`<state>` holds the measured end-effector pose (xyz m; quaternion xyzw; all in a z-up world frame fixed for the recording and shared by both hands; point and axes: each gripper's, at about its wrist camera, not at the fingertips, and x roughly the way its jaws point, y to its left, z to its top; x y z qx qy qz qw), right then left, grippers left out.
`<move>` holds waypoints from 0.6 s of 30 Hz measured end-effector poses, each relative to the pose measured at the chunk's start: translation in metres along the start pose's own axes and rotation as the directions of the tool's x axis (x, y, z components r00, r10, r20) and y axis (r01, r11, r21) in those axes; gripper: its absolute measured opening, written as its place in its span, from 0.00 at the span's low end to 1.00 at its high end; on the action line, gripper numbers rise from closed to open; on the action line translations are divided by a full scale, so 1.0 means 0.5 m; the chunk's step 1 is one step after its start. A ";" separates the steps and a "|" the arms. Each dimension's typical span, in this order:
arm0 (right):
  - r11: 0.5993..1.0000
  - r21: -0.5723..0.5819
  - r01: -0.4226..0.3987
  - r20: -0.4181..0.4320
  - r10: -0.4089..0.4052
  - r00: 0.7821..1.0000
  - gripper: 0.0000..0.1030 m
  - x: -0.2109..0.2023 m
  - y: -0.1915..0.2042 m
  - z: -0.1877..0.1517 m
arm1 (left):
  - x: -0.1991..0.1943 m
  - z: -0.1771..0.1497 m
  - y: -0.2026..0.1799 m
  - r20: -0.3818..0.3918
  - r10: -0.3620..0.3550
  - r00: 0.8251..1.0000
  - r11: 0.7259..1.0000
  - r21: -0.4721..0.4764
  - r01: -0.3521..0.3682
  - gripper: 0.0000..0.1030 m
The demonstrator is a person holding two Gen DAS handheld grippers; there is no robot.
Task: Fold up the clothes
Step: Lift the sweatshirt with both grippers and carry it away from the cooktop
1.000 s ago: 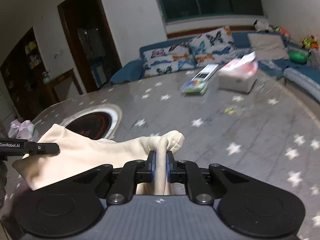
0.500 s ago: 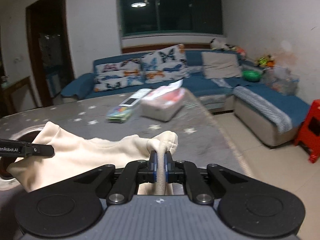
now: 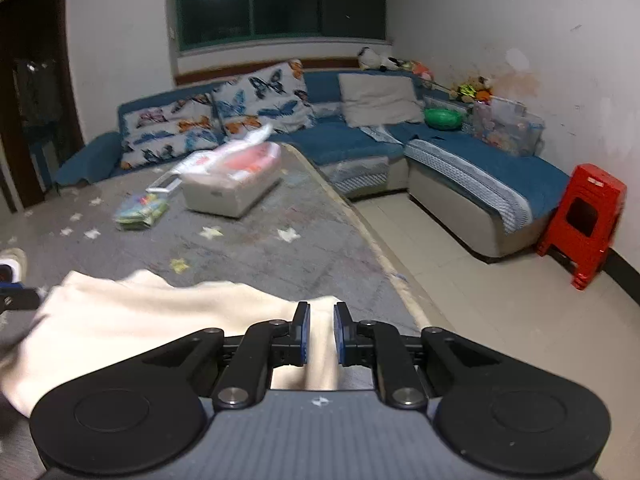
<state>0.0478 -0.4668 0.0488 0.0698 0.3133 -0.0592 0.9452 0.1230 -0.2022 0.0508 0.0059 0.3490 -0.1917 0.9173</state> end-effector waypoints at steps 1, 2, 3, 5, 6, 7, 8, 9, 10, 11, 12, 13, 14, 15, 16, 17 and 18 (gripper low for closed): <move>1.000 0.007 0.000 -0.006 0.000 1.000 0.21 0.006 -0.002 0.000 | 0.001 0.006 -0.005 0.006 -0.014 1.000 1.000 0.003 0.014 0.39; 1.000 0.014 0.000 -0.013 0.000 1.000 0.23 0.012 -0.005 -0.001 | 0.002 0.011 -0.010 0.009 -0.029 1.000 1.000 0.007 0.029 0.39; 1.000 0.014 -0.011 -0.021 0.012 1.000 0.26 0.020 0.001 0.000 | 0.007 0.016 -0.018 0.007 -0.043 0.999 0.999 0.016 0.043 0.38; 1.000 0.011 -0.028 -0.032 0.028 0.999 0.31 0.034 0.015 0.000 | 0.025 0.020 -0.038 -0.003 -0.068 0.998 0.997 0.039 0.068 0.38; 0.999 0.012 -0.032 -0.036 0.033 0.999 0.32 0.042 0.022 -0.001 | 0.034 0.021 -0.048 -0.008 -0.078 0.997 0.996 0.051 0.079 0.37; 0.999 0.018 -0.035 -0.037 0.035 0.999 0.32 0.049 0.025 -0.001 | 0.042 0.022 -0.056 -0.009 -0.080 0.997 0.995 0.062 0.080 0.37; 0.999 0.026 -0.036 -0.037 0.037 0.999 0.32 0.055 0.027 0.000 | 0.052 0.023 -0.063 -0.011 -0.082 0.997 0.994 0.071 0.082 0.37; 0.999 0.030 -0.035 -0.038 0.036 0.999 0.32 0.061 0.029 -0.001 | 0.062 0.025 -0.067 -0.018 -0.085 0.996 0.994 0.072 0.087 0.36; 0.999 0.031 -0.031 -0.040 0.032 0.999 0.32 0.067 0.030 -0.001 | 0.073 0.027 -0.071 -0.025 -0.089 0.996 0.993 0.072 0.091 0.35; 0.999 0.032 -0.028 -0.042 0.029 0.999 0.32 0.074 0.031 -0.001 | 0.084 0.029 -0.074 -0.031 -0.093 0.995 0.993 0.073 0.095 0.35; 0.999 0.028 -0.023 -0.044 0.024 0.999 0.32 0.080 0.033 -0.003 | 0.093 0.030 -0.077 -0.036 -0.098 0.995 0.992 0.074 0.100 0.34; 1.000 0.022 -0.018 -0.047 0.019 0.999 0.32 0.087 0.035 -0.004 | 0.102 0.031 -0.079 -0.041 -0.103 0.994 0.992 0.076 0.105 0.34; 1.000 0.017 -0.012 -0.049 0.013 0.999 0.32 0.094 0.036 -0.006 | 0.112 0.033 -0.082 -0.045 -0.105 0.993 0.991 0.079 0.108 0.34; 1.000 0.011 -0.007 -0.051 0.007 0.999 0.33 0.101 0.038 -0.007 | 0.121 0.033 -0.084 -0.049 -0.101 0.994 0.991 0.085 0.105 0.34; 1.000 0.002 -0.002 -0.048 0.002 0.999 0.33 0.104 0.039 -0.008 | 0.128 0.032 -0.086 -0.053 -0.100 0.994 0.990 0.090 0.105 0.34; 1.000 -0.007 0.005 -0.045 -0.005 0.999 0.33 0.105 0.042 -0.008 | 0.135 0.030 -0.088 -0.060 -0.098 0.993 0.990 0.096 0.103 0.34; 1.000 -0.014 0.010 -0.042 -0.011 0.999 0.34 0.107 0.044 -0.009 | 0.142 0.028 -0.090 -0.066 -0.095 0.993 0.990 0.101 0.101 0.34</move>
